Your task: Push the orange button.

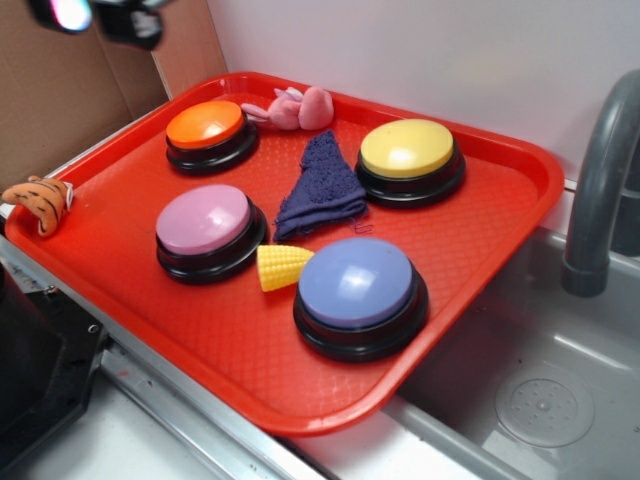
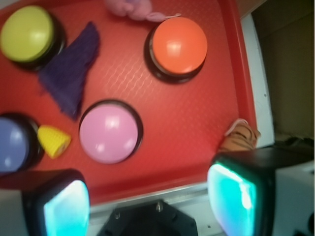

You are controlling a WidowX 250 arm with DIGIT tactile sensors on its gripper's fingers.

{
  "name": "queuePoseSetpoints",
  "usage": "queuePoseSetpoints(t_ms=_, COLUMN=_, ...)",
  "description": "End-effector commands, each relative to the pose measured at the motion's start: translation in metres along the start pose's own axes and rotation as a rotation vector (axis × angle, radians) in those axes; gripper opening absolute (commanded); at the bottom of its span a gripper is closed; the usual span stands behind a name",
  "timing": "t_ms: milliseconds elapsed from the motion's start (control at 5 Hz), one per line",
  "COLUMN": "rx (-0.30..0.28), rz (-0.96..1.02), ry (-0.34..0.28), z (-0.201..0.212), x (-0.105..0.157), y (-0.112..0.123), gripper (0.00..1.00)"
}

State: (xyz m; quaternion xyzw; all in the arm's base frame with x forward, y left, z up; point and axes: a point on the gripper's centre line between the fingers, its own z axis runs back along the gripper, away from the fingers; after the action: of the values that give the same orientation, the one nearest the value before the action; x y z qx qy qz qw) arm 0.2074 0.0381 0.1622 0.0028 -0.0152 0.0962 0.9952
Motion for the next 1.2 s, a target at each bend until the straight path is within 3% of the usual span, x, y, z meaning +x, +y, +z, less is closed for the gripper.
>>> queuePoseSetpoints(t_ms=0, rx=0.038, rz=0.191, ry=-0.131, z=-0.048, x=0.076, y=0.048, gripper=1.00)
queuePoseSetpoints(t_ms=200, rx=0.015, rz=0.230, ry=-0.117, z=-0.070, x=0.085, y=0.064, gripper=1.00)
queuePoseSetpoints(t_ms=600, rx=-0.009, rz=0.313, ry=-0.075, z=-0.094, x=0.080, y=0.069, gripper=1.00)
queuePoseSetpoints(t_ms=800, rx=0.090, rz=0.333, ry=0.000, z=-0.109, x=0.080, y=0.069, gripper=1.00)
queuePoseSetpoints(t_ms=1000, rx=0.082, rz=0.319, ry=-0.016, z=-0.105, x=0.075, y=0.066, gripper=1.00)
